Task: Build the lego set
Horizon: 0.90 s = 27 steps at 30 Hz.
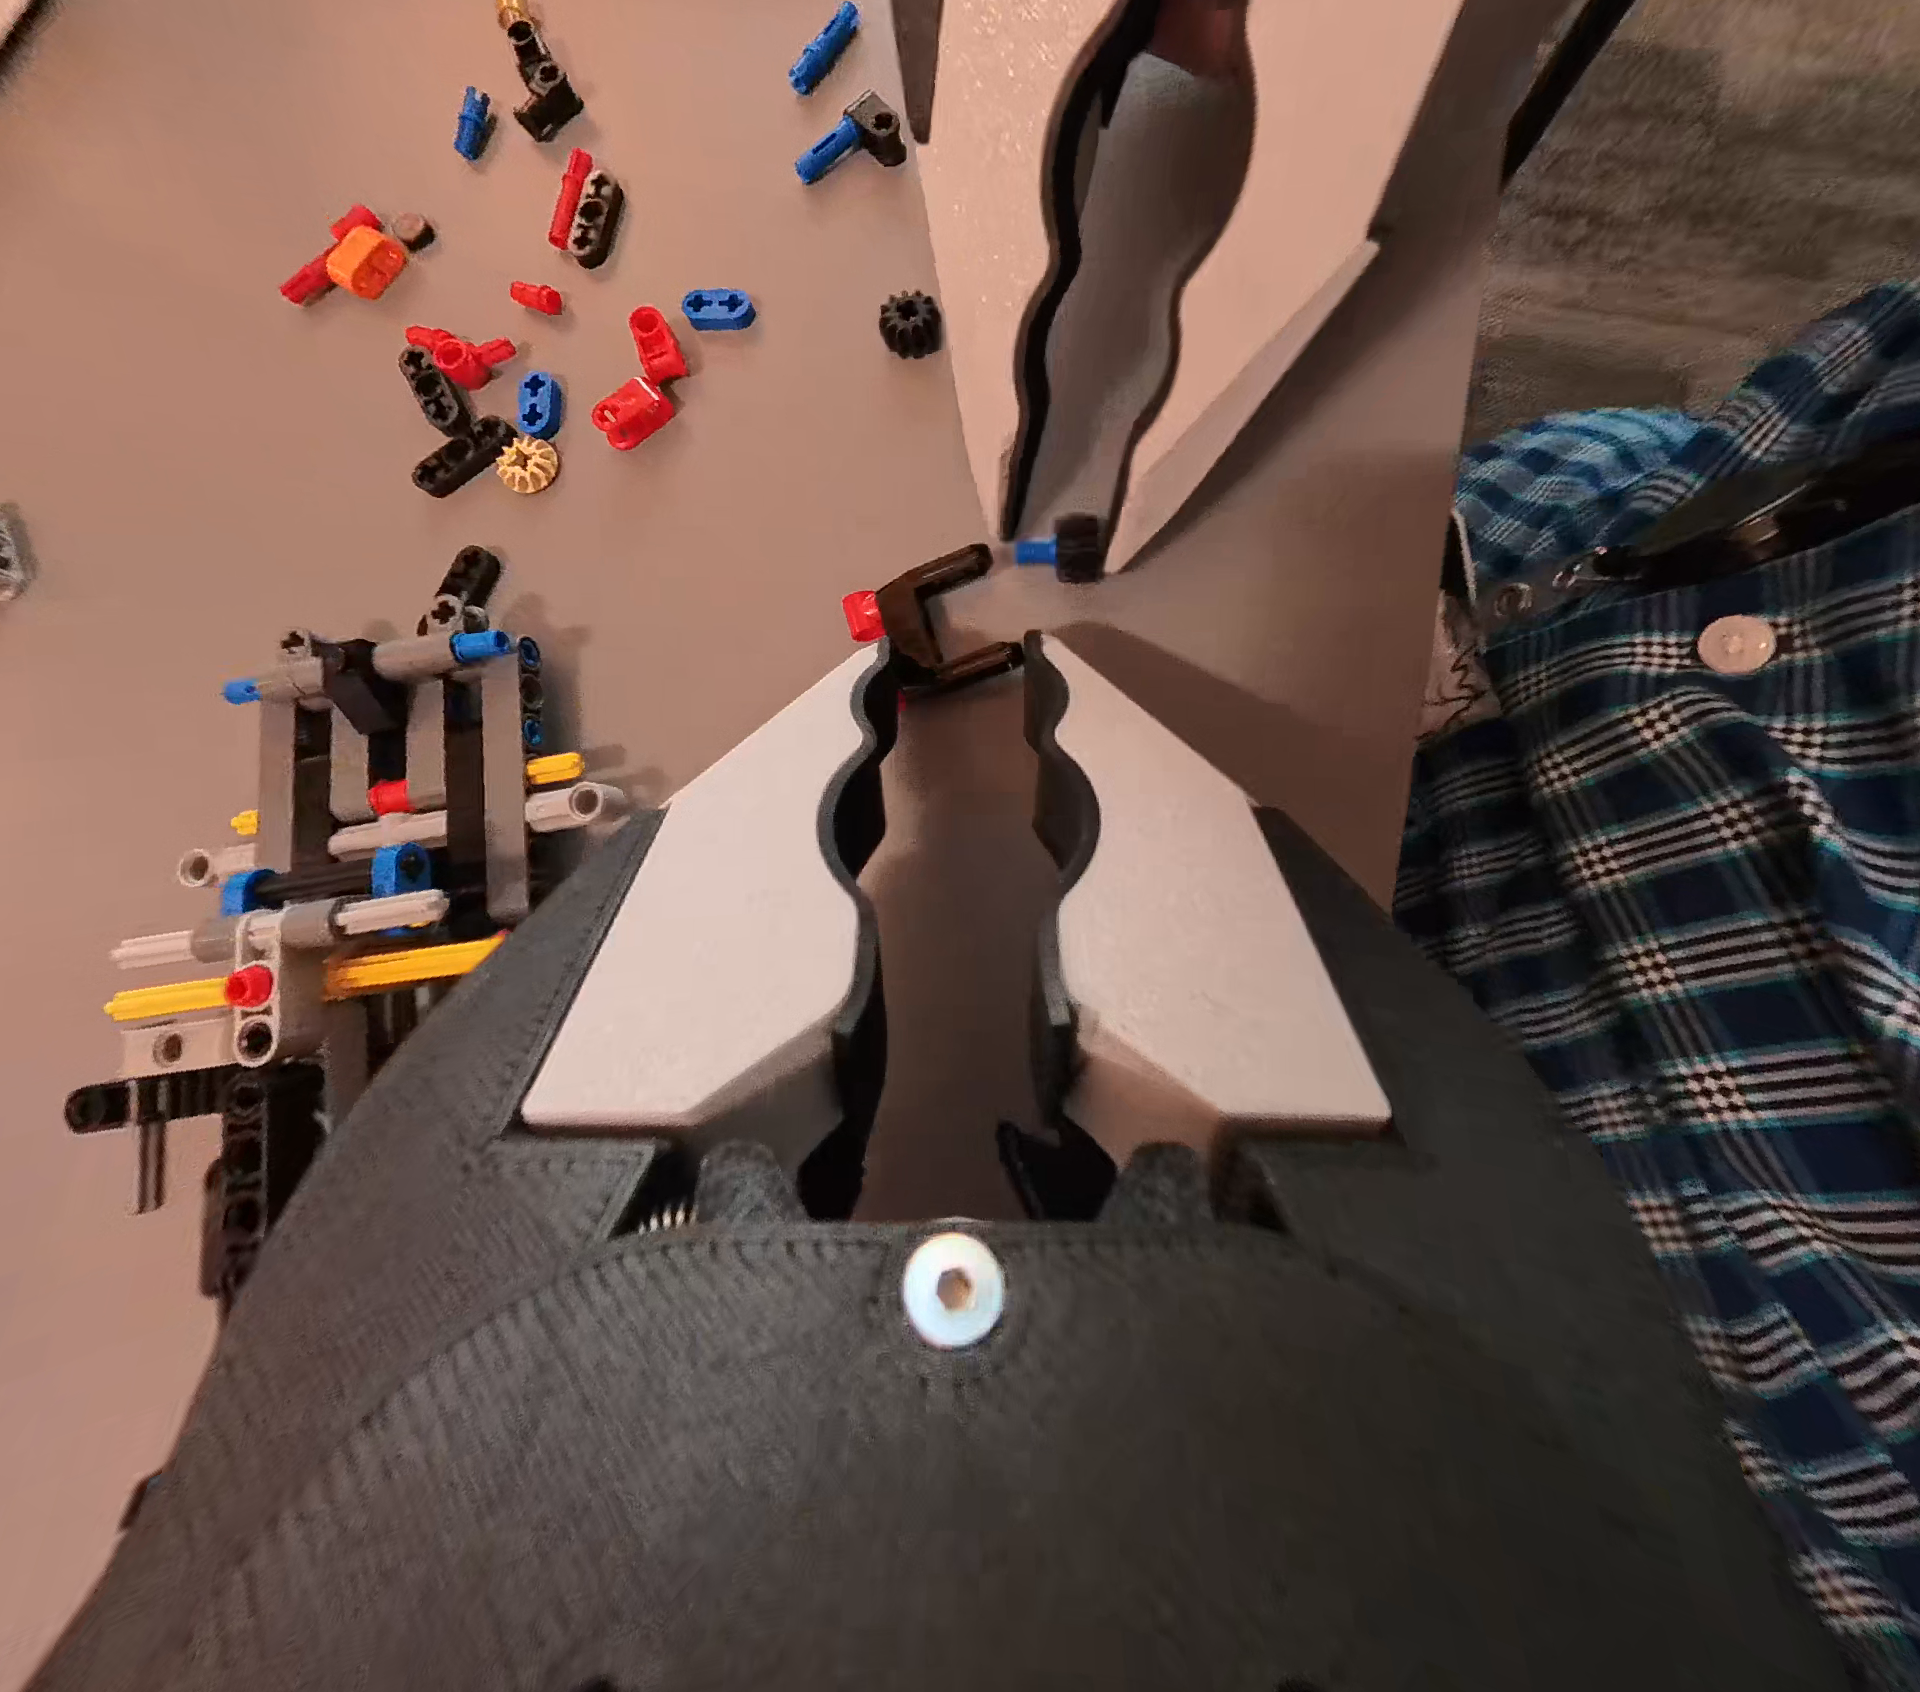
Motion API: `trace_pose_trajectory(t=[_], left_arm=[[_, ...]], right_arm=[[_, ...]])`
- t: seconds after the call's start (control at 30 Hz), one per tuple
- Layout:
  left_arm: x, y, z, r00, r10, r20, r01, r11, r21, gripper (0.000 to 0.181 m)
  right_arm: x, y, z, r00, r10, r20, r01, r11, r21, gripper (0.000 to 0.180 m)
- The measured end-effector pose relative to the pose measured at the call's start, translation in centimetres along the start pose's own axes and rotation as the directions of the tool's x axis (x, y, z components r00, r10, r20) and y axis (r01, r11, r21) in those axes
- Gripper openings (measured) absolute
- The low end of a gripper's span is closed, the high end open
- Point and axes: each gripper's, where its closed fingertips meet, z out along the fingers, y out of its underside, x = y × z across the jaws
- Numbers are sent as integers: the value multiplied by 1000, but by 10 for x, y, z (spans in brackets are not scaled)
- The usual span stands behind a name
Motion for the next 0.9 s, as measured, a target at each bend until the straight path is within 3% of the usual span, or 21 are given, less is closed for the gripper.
trace_pose_trajectory(t=[0.13, 0.33, 0.5, 0.67, 0.8, 0.9], left_arm=[[1, -2, -2, 995, -90, -54, 91, 995, 30, 22], [4, -6, -3, 969, -193, -154, 204, 977, 58, 22], [1, -8, -4, 946, -249, -205, 267, 961, 66, 22], [3, -8, -3, 937, -258, -234, 278, 959, 57, 22], [2, -13, -5, 937, -247, -248, 276, 957, 92, 19], [-1, -9, -5, 972, -172, -162, 189, 977, 98, 26]], right_arm=[[0, 0, -2, 999, -40, -1, 40, 999, 9, 26], [19, -15, -15, 985, -154, -79, 160, 984, 79, 14], [22, -11, -4, 930, -361, -75, 363, 932, 13, 13], [21, -16, 7, 885, -457, -90, 460, 887, 25, 10], [24, -21, 4, 903, -423, -73, 426, 904, 36, 6], [25, -20, 3, 935, -354, -19, 355, 934, 46, 4]])
